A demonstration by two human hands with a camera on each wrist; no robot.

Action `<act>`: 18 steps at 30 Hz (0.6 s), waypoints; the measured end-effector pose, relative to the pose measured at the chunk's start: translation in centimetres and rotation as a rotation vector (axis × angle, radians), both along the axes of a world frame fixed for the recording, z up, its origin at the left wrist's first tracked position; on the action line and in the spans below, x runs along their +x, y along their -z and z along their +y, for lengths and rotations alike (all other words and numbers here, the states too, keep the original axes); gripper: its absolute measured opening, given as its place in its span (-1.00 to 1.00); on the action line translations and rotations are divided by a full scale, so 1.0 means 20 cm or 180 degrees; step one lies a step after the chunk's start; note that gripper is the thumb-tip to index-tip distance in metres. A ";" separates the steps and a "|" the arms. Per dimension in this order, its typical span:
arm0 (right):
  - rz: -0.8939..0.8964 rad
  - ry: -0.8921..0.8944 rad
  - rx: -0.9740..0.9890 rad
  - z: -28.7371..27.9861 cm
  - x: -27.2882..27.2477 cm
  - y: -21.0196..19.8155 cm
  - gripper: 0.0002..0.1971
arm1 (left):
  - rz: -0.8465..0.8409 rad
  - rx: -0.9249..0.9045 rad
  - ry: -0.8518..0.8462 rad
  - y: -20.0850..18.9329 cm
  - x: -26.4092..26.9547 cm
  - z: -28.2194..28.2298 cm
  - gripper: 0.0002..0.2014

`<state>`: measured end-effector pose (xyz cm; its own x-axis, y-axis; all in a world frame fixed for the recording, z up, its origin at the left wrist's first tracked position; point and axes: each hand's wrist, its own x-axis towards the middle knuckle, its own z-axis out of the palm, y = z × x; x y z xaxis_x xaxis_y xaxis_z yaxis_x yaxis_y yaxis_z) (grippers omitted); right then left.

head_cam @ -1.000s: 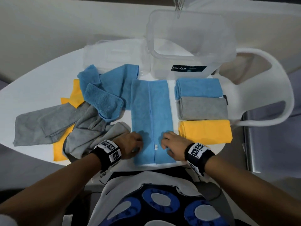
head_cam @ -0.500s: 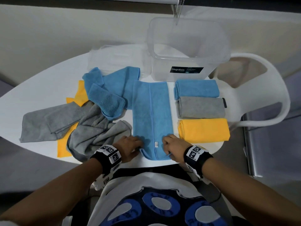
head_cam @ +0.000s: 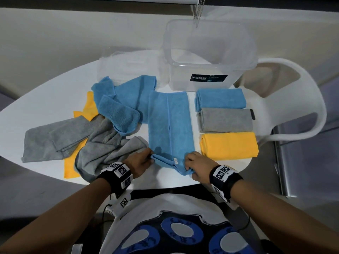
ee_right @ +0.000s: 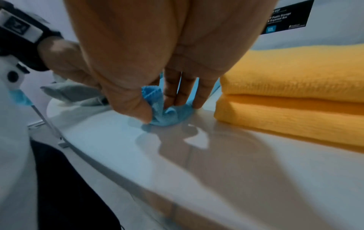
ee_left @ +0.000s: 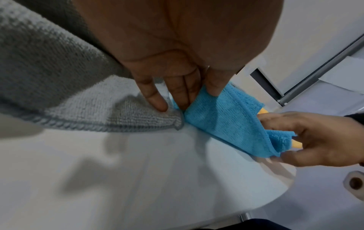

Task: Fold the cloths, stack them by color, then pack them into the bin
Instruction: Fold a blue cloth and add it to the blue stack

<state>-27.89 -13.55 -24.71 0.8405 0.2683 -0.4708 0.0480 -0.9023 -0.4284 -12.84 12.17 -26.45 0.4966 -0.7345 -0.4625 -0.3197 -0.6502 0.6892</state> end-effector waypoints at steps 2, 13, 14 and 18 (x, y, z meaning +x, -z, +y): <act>0.0007 0.0117 0.0045 0.00 0.03 -0.04 -0.77 | 0.0062 -0.0050 -0.0119 -0.02 0.00 -0.01 -0.95; 0.0201 0.1711 0.0574 -0.05 0.24 -0.07 -0.60 | 0.0593 -0.0462 -0.1736 0.01 0.09 -0.10 -0.85; 0.0226 0.1830 0.0612 -0.05 0.25 -0.05 -0.57 | 0.0558 -0.0461 -0.1722 0.02 0.10 -0.10 -0.85; 0.0305 0.2285 0.0939 -0.03 0.27 -0.01 -0.44 | 0.0553 -0.0249 -0.1392 0.02 0.12 -0.08 -0.70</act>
<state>-22.49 -14.13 -24.53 0.8149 -0.2005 -0.5439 -0.5537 -0.5466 -0.6281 -10.38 10.61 -26.86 0.6873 -0.5097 -0.5176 0.0967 -0.6420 0.7606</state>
